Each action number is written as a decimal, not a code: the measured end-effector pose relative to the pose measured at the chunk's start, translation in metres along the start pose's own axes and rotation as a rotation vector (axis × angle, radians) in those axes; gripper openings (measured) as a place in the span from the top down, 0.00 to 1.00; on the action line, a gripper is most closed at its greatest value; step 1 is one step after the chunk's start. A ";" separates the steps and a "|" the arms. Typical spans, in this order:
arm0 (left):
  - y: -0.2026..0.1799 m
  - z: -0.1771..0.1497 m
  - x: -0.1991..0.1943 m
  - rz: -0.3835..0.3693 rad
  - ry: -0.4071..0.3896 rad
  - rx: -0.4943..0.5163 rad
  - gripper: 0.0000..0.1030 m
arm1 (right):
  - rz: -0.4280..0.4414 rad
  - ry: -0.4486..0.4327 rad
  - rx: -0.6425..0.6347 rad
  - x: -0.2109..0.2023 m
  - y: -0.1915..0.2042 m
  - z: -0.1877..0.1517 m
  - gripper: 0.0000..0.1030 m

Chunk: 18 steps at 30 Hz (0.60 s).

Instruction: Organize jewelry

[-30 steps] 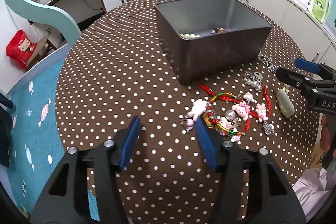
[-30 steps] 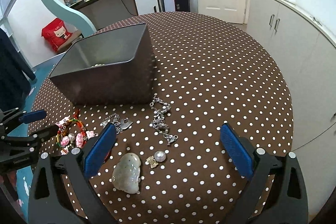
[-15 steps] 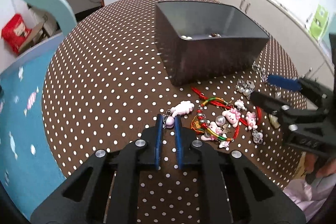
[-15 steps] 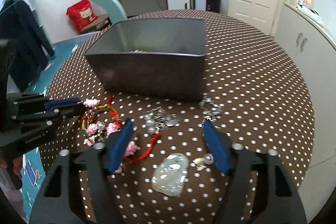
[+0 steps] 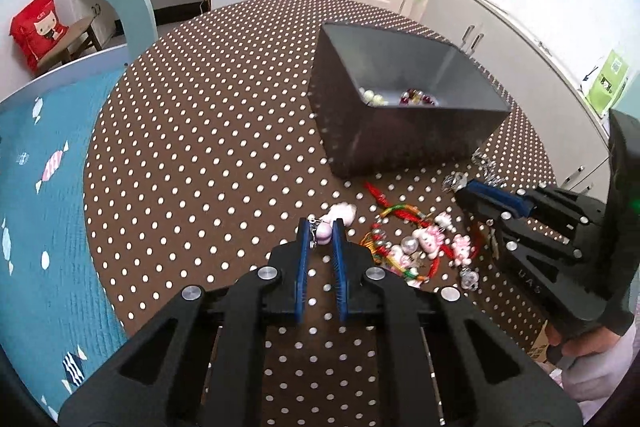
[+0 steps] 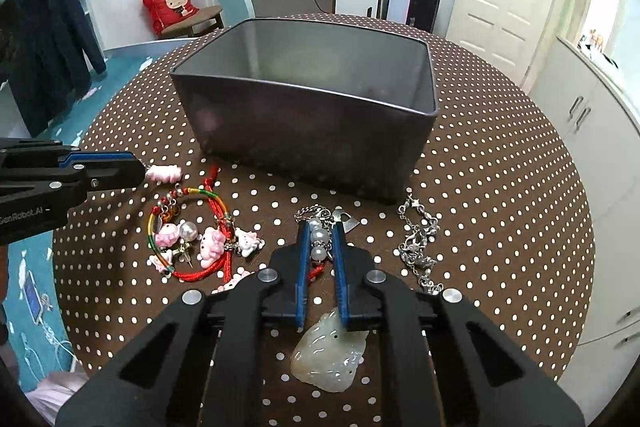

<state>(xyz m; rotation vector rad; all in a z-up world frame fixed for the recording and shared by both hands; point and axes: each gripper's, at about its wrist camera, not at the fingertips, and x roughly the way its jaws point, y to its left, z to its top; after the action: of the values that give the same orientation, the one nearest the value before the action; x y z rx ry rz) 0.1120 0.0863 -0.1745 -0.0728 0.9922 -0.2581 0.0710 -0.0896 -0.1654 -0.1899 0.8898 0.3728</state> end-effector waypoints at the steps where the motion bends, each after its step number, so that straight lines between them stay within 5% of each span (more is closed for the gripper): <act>1: -0.001 0.001 -0.002 -0.002 -0.006 0.002 0.89 | 0.001 0.000 0.000 0.000 -0.001 0.000 0.91; 18: -0.024 0.021 -0.032 -0.026 -0.085 0.031 0.89 | -0.005 -0.102 0.017 -0.037 -0.015 0.010 0.92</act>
<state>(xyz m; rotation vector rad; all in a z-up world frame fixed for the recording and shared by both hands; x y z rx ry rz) 0.1088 0.0696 -0.1328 -0.0675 0.9027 -0.2916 0.0638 -0.1092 -0.1301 -0.1562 0.7915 0.3674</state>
